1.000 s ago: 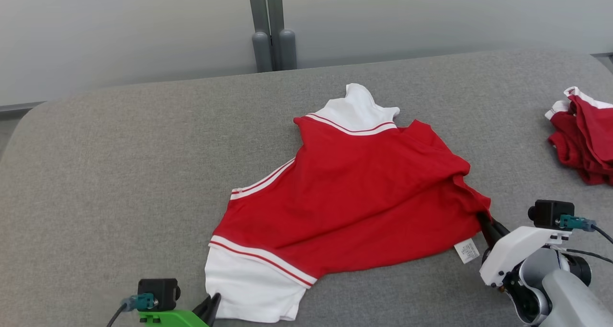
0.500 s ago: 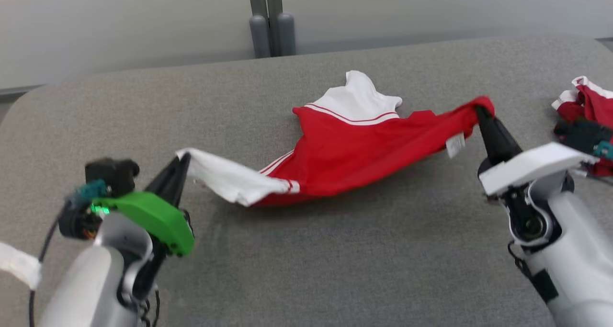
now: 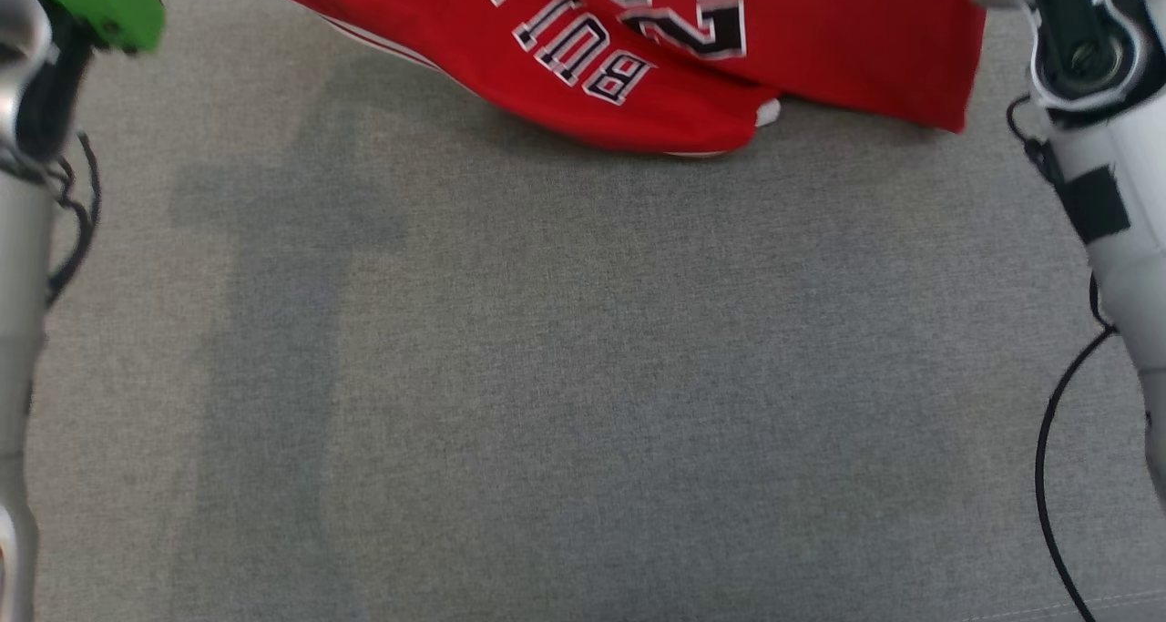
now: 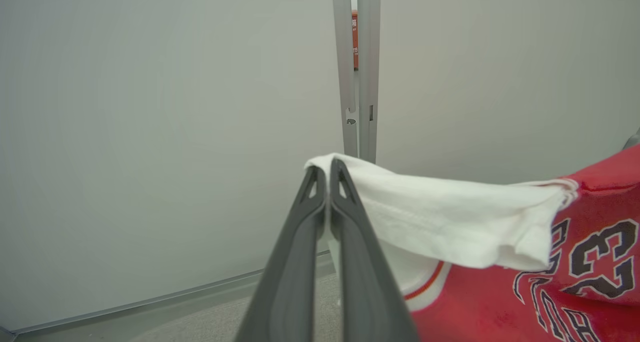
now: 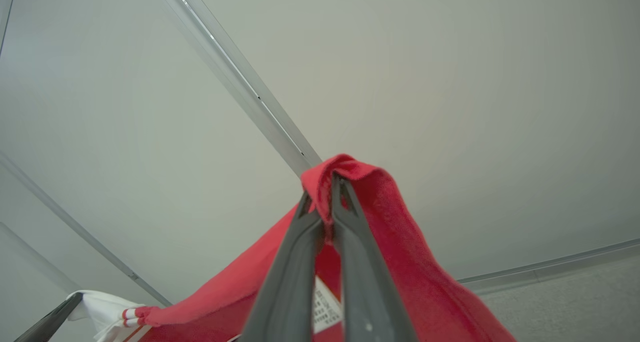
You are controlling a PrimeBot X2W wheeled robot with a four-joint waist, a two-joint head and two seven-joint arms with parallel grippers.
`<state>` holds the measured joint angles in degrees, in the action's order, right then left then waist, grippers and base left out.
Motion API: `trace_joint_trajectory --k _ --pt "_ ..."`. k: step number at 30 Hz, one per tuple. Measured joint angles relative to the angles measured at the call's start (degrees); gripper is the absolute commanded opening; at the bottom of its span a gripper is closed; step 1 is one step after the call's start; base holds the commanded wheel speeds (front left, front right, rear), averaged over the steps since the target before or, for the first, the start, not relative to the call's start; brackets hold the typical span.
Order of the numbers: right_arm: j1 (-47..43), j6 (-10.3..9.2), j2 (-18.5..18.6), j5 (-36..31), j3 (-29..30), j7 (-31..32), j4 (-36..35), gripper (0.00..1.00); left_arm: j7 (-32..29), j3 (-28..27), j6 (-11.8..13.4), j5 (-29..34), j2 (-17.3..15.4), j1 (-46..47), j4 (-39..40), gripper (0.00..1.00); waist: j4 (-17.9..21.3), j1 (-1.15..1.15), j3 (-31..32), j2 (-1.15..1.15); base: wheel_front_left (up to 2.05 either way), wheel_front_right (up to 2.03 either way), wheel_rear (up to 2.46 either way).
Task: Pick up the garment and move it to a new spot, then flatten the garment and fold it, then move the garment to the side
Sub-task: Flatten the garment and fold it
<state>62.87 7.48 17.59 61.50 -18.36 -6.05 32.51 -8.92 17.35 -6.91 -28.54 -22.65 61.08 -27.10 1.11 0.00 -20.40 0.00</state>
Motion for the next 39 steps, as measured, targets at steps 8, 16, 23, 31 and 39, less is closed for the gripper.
trace_joint_trajectory --k 8,16,23,31,39 --pt "17.3 0.00 0.7 2.3 -1.7 -3.5 5.2 0.00 3.5 0.6 -0.4 1.0 -1.2 20.0 -6.9 0.00 -0.3 0.00 -6.3 0.00 0.00 0.00 0.00" --pt "25.4 0.00 2.4 5.6 -4.3 -5.7 6.0 0.00 8.5 1.9 -0.5 0.3 -1.6 30.1 -13.8 0.00 -0.8 0.01 -8.6 0.00 0.00 0.00 0.00" --pt "21.5 0.00 3.8 8.2 -10.2 -4.8 6.9 0.00 7.7 6.9 -0.6 -5.2 -2.4 26.5 -17.3 0.00 -0.7 0.01 -5.9 0.00 0.00 0.00 0.00" --pt "9.4 0.00 6.5 12.1 -17.9 -0.1 5.8 0.00 1.6 14.3 -0.6 -12.7 -6.3 11.3 -15.8 0.00 -0.7 0.00 -0.9 0.00 0.00 0.00 0.00" --pt "-6.2 0.00 11.4 16.8 -25.9 8.2 1.2 0.00 -12.2 20.0 -0.6 -22.6 -12.7 -7.0 -5.1 0.00 -0.5 0.00 6.9 0.00 0.00 0.00 0.00"
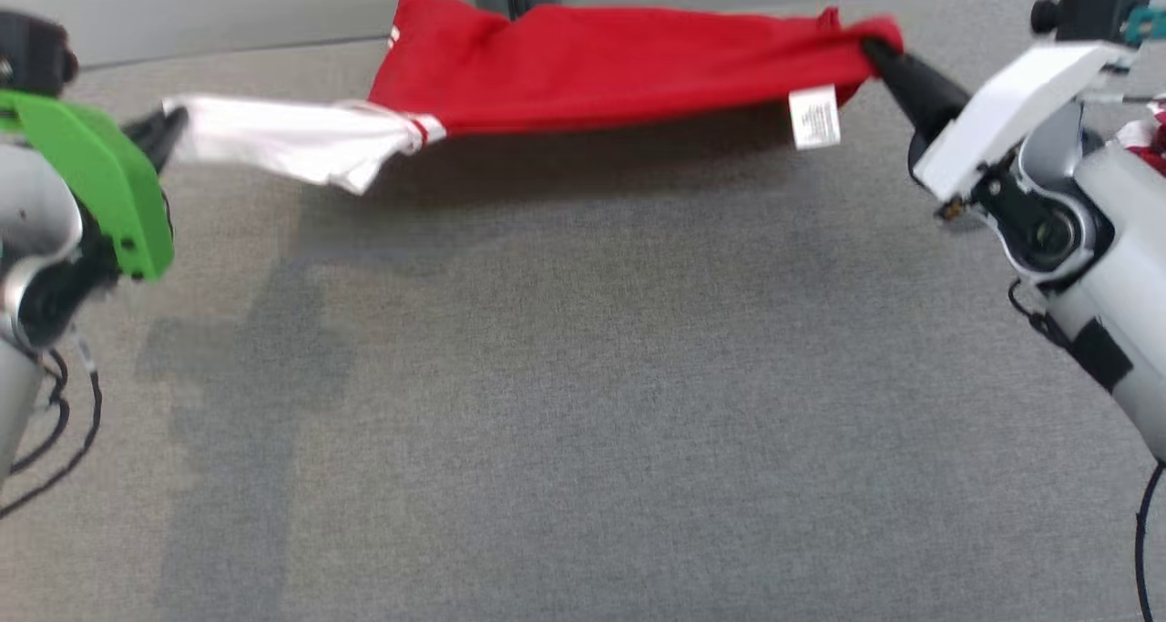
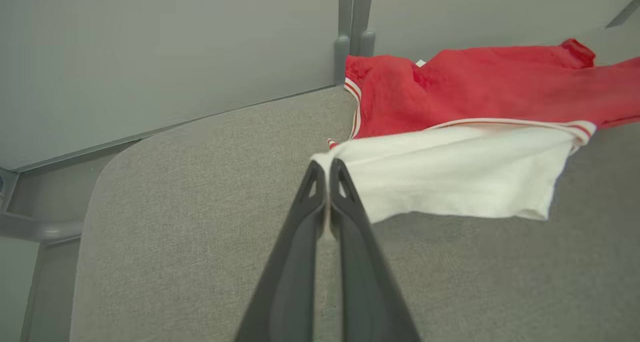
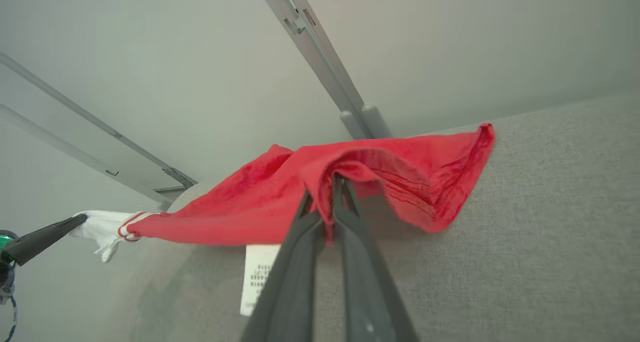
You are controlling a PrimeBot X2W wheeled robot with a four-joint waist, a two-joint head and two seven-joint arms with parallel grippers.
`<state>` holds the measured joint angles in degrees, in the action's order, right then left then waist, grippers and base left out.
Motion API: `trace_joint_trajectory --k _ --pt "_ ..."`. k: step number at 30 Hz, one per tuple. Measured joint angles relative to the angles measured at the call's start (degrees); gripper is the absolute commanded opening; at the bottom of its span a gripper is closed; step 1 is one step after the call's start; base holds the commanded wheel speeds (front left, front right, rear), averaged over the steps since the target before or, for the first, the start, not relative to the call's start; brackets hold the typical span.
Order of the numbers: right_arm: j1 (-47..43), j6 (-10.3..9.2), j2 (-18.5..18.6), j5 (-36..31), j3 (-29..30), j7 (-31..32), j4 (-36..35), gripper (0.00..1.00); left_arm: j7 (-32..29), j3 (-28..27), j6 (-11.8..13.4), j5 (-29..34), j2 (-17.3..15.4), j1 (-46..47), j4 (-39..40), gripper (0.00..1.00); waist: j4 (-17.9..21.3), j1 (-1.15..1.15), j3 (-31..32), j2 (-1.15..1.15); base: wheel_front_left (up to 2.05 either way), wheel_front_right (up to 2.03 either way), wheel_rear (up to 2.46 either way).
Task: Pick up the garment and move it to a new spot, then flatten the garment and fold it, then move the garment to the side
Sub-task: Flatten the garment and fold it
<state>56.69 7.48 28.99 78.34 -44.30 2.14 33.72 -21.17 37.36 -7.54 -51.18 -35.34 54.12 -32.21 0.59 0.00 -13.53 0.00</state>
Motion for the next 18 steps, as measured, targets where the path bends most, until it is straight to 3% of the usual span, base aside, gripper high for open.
trace_joint_trajectory --k 5,11,18 --pt "-8.1 0.01 5.2 2.8 -3.3 5.3 -3.8 0.00 -10.3 1.6 1.4 -5.9 -5.7 -10.9 10.6 0.00 0.1 0.00 5.2 0.00 0.00 0.00 0.00" --pt "-16.6 0.01 11.4 5.4 -6.6 11.4 -9.5 0.00 -21.7 3.4 7.1 -13.3 -14.0 -24.0 28.2 0.00 0.3 0.00 10.8 0.00 0.00 0.00 0.00" --pt "-25.2 0.02 19.9 6.5 -9.3 15.7 -17.7 0.00 -26.7 4.0 14.3 -19.7 -21.1 -34.7 44.7 0.00 1.2 0.00 14.0 0.00 0.00 0.00 0.00"
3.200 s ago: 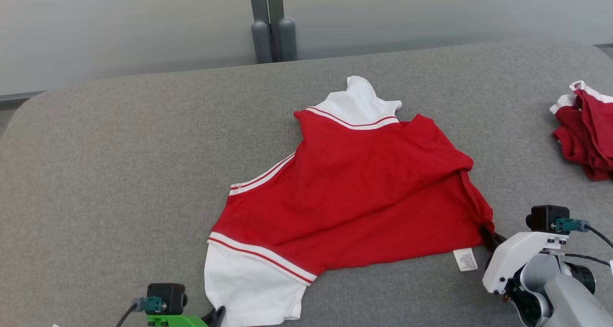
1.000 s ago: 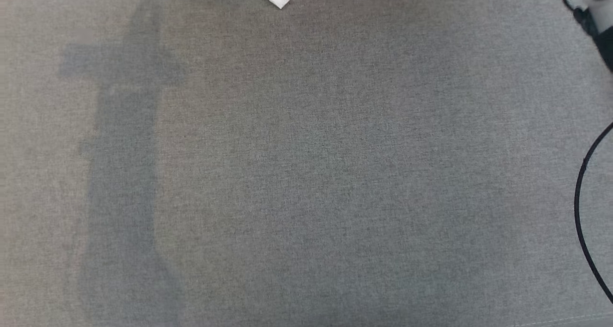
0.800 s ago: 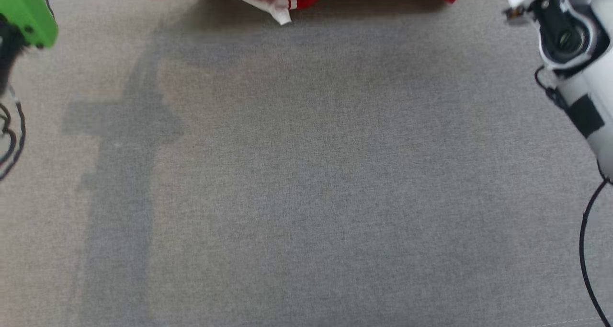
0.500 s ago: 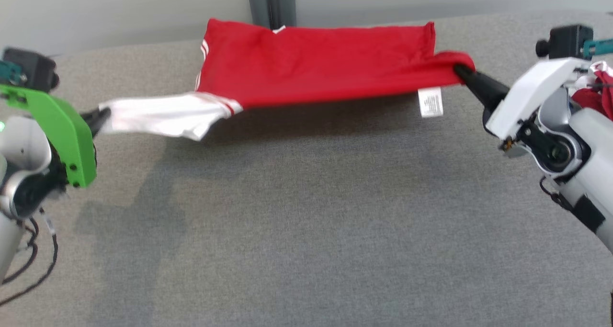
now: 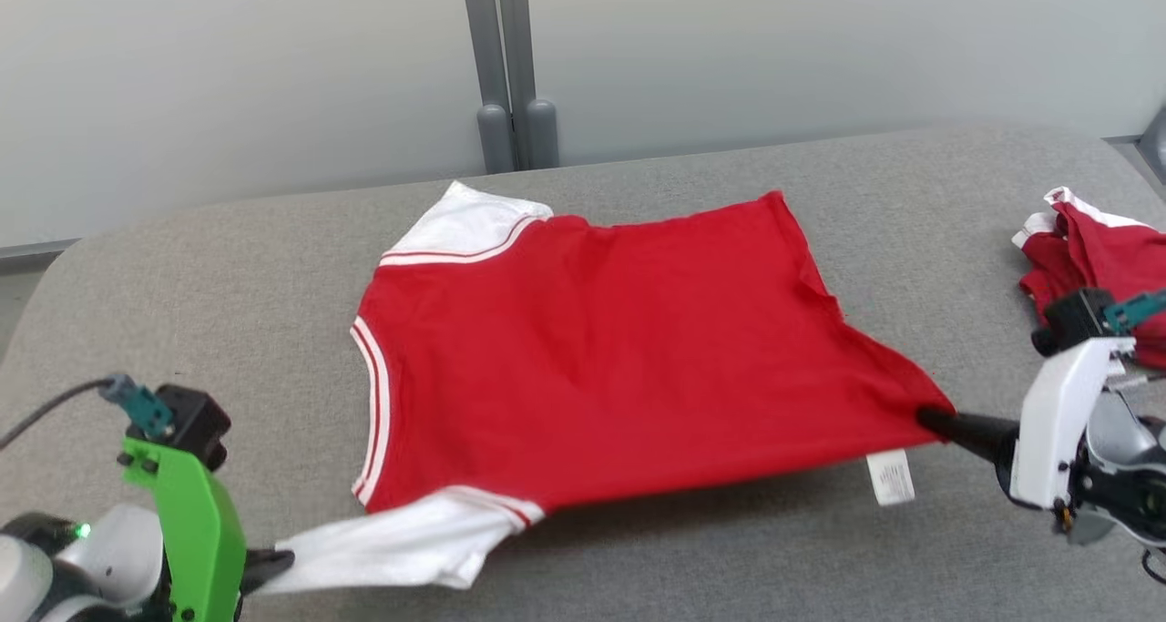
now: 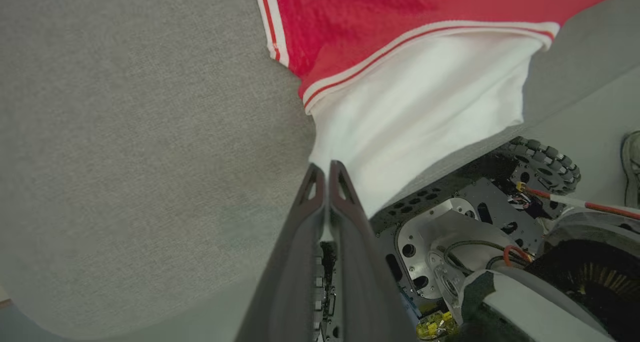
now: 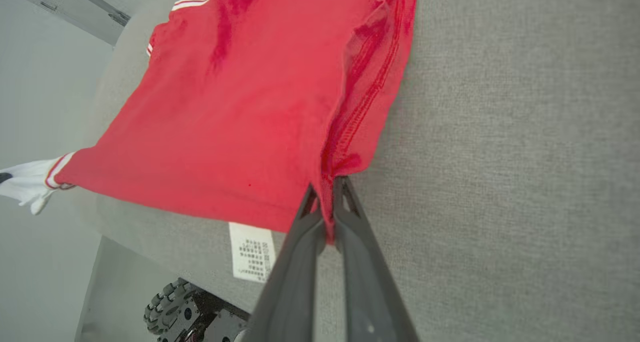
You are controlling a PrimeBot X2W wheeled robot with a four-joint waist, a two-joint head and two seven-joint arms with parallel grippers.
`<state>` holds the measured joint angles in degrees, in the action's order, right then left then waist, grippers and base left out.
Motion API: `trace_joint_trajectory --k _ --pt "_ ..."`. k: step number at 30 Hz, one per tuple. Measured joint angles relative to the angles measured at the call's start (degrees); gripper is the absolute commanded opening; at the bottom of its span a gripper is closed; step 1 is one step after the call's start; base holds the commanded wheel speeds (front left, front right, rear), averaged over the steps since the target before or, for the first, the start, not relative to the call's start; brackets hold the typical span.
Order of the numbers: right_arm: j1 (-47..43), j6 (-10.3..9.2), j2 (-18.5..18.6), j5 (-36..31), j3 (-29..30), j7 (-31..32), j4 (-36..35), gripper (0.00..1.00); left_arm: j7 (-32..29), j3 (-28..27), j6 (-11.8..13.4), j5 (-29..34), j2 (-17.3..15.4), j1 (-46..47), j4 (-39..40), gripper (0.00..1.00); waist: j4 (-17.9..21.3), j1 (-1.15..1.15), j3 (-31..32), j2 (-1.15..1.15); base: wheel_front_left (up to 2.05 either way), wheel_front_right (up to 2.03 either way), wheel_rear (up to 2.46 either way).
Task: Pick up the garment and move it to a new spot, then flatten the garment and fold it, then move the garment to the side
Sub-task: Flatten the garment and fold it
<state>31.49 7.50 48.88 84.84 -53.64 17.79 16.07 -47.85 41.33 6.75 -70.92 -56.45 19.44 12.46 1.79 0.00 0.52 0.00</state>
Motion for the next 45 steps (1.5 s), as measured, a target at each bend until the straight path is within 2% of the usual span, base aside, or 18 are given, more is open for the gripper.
trace_joint_trajectory --k 6,13,20,30,31,33,34,35,40,45 --pt "-5.1 0.00 5.7 0.4 -1.2 3.4 -7.0 0.00 0.6 -0.8 3.7 -1.7 -3.6 -4.6 6.7 0.00 0.8 0.00 -0.3 0.00 0.00 0.00 0.00" --pt "-4.8 0.00 6.5 -0.5 0.1 5.8 -8.3 0.00 0.5 -1.7 4.4 -2.2 -3.8 -4.1 7.8 0.00 1.5 0.00 -2.0 0.00 0.00 0.00 0.00" --pt "0.9 -0.01 1.1 -1.3 3.6 7.6 -3.1 0.00 -1.5 -1.9 2.7 -1.1 1.4 3.7 0.3 0.00 2.0 0.00 -5.3 0.00 0.00 0.00 0.00" --pt "10.4 -0.01 -7.4 -2.9 5.9 11.0 8.0 0.00 -3.3 -0.3 -0.9 1.6 12.3 16.9 -15.8 0.00 2.5 0.00 -11.5 0.00 0.00 0.00 0.00" --pt "11.2 -0.02 -8.3 -3.3 5.9 11.3 9.1 0.04 -3.2 -0.1 -1.4 2.0 13.3 17.9 -17.6 0.00 2.6 0.00 -12.1 0.00 0.00 0.00 0.00" --pt "12.4 -0.01 -9.9 -4.1 5.9 11.4 11.0 0.47 -2.3 0.0 -2.4 2.8 14.9 19.5 -21.2 0.00 2.7 0.00 -13.1 0.00 0.00 0.00 0.00" --pt "12.7 -0.01 -10.5 -4.4 6.0 11.2 11.7 1.00 -1.6 0.1 -2.7 3.2 15.6 20.0 -22.6 0.42 2.7 0.00 -13.4 0.00 0.00 0.00 0.00" --pt "13.1 -0.02 -11.3 -4.5 6.2 10.8 12.5 1.00 -0.8 0.0 -3.0 3.5 16.3 20.5 -24.0 1.00 2.8 0.00 -13.7 0.00 0.00 0.00 0.00" --pt "13.5 -0.01 -13.1 -5.2 7.4 7.0 13.9 1.00 2.3 -0.1 -5.5 3.5 18.4 21.0 -28.9 1.00 2.9 0.00 -13.3 0.00 0.00 0.00 0.00" --pt "12.3 -0.02 -13.1 -6.4 10.5 -2.6 12.4 1.00 9.1 -1.1 -7.8 5.6 18.8 20.8 -29.9 1.00 2.4 0.00 -11.5 0.00 0.00 0.00 0.00"
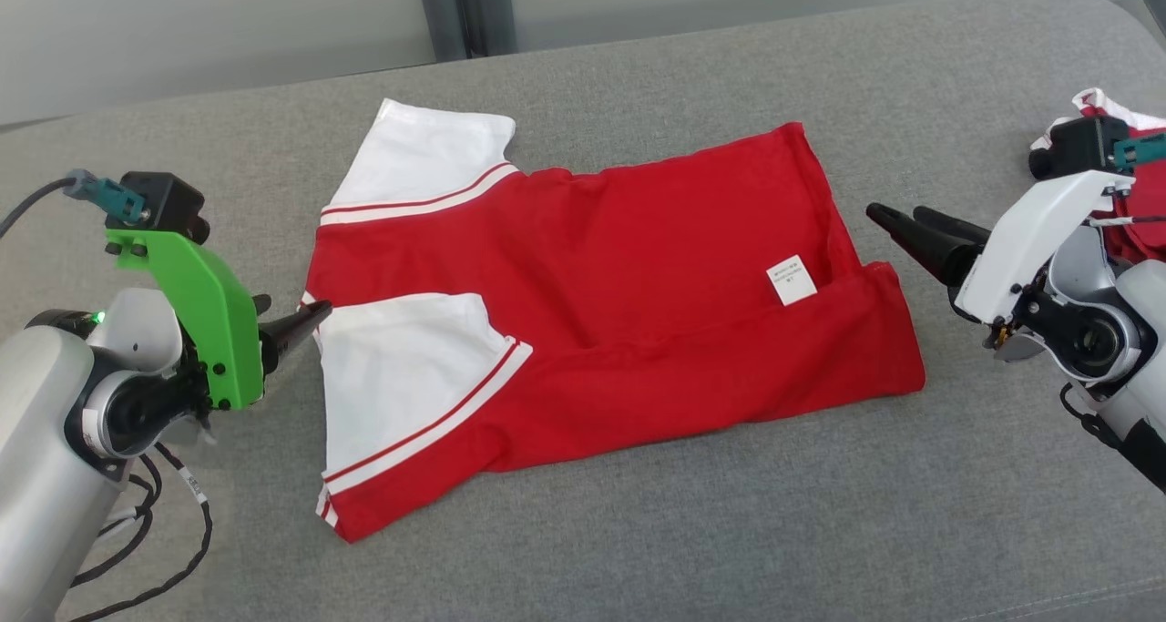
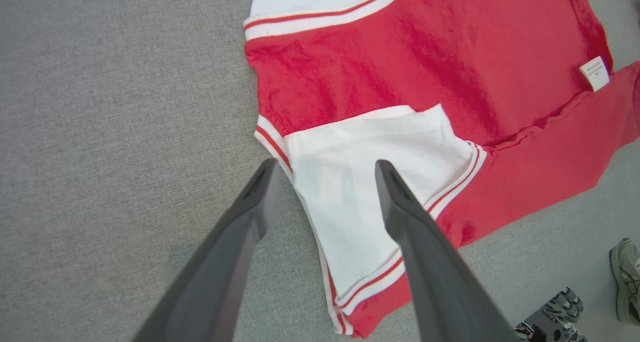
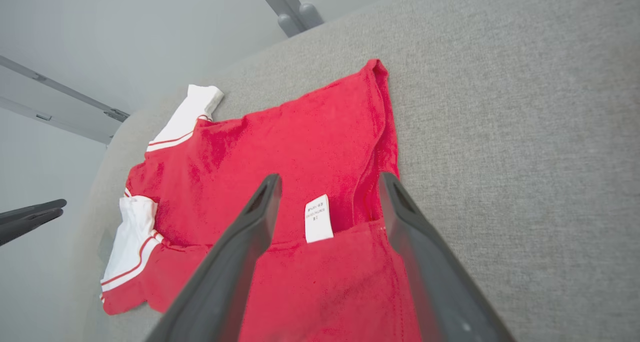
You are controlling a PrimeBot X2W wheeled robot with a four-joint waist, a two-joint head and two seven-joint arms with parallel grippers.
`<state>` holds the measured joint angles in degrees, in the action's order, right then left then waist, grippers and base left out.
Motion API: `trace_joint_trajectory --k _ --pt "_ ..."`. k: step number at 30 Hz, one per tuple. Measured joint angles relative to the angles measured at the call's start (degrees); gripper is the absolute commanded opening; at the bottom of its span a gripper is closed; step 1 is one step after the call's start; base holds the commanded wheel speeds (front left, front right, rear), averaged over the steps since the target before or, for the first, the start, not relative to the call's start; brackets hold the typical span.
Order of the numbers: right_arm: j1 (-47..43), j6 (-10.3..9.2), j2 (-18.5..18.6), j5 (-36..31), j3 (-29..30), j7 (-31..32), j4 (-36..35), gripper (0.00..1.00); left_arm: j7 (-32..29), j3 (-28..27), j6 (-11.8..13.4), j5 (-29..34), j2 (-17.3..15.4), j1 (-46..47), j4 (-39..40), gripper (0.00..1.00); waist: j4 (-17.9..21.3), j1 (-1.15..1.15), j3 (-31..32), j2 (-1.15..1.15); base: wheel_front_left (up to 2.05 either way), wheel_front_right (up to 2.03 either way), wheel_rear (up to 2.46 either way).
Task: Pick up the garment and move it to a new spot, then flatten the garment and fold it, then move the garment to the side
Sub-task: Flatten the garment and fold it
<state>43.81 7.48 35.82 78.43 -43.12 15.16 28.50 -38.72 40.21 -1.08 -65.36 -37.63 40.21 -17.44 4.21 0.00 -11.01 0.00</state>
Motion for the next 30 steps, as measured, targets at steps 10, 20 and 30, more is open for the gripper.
trace_joint_trajectory --k 10,20,30 --pt "-9.4 0.00 0.8 -7.0 5.6 -26.0 -5.7 1.00 24.3 -3.9 3.4 9.4 0.3 -6.9 5.3 1.00 -1.0 0.00 4.6 0.00 0.00 0.00 0.00" --pt "-21.9 0.00 -7.0 -28.7 26.1 -30.2 -9.9 1.00 46.6 -8.5 14.2 15.6 1.5 -21.1 12.9 1.00 -1.3 0.00 8.1 0.00 0.00 0.00 0.00" --pt "-39.0 0.00 -18.4 -44.6 38.9 -30.2 -15.1 1.00 53.6 -14.4 19.3 21.3 8.5 -33.6 16.2 1.00 -2.1 0.00 9.1 0.00 0.00 0.00 0.00"
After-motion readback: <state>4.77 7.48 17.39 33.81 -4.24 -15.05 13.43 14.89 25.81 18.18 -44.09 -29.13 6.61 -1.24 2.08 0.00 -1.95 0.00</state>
